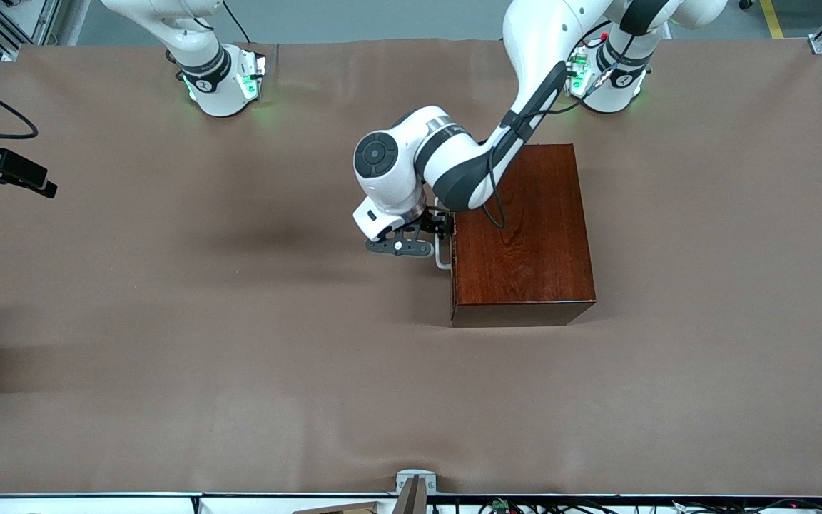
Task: Open drawer, take yellow block, close drawer
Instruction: 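Pull the drawer open by its handle with the left gripper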
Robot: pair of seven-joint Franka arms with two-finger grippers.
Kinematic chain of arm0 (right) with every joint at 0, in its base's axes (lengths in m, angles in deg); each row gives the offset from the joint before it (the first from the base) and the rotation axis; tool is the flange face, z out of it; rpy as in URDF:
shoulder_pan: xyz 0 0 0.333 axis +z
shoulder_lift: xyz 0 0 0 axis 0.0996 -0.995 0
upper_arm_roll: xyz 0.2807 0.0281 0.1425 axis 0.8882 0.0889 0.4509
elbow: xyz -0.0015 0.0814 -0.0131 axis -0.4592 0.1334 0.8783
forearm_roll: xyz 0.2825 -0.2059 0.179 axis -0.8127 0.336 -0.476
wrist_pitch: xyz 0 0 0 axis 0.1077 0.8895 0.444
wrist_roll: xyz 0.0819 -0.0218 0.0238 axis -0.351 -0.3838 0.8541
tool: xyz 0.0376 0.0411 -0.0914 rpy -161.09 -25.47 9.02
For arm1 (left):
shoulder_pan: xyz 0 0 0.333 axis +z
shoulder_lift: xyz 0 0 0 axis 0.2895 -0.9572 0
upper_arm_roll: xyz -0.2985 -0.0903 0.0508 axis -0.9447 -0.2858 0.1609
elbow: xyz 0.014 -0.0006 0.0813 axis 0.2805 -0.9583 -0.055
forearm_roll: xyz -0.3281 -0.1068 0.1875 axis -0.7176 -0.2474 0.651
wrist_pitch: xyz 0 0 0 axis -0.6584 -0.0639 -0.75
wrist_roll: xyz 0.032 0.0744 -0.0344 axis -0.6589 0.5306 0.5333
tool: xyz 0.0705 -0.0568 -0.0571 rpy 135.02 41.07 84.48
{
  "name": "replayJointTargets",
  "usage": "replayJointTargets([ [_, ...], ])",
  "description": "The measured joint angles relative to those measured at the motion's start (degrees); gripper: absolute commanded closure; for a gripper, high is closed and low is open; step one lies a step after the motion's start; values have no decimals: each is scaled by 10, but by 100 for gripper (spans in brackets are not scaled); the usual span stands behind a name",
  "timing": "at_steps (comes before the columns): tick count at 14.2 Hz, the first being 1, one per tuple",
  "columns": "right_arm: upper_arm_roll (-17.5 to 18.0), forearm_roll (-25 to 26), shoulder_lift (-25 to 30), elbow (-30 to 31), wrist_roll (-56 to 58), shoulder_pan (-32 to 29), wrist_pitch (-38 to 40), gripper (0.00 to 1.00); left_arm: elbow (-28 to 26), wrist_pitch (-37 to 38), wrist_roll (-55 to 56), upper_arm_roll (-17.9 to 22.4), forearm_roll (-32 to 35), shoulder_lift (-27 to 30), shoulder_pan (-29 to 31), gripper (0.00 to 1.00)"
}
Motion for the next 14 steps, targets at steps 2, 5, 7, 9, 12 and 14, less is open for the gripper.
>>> replayJointTargets([
  [2, 0, 0, 0, 0, 0, 0, 0, 0, 1, 0, 10, 1, 0, -1, -1, 0],
  [5, 0, 0, 0, 0, 0, 0, 0, 0, 1, -4, 23, 1, 0, -1, -1, 0],
  [7, 0, 0, 0, 0, 0, 0, 0, 0, 0, -14, 42, 1, 1, -1, -2, 0],
  [9, 0, 0, -1, 0, 0, 0, 0, 0, -1, -25, 55, 2, 3, -1, -5, 0],
  [12, 0, 0, -1, 0, 0, 0, 0, 0, -1, -67, 73, 1, -3, -5, -16, 0],
  [14, 0, 0, -1, 0, 0, 0, 0, 0, -1, -83, 74, 1, -14, -8, -20, 0],
])
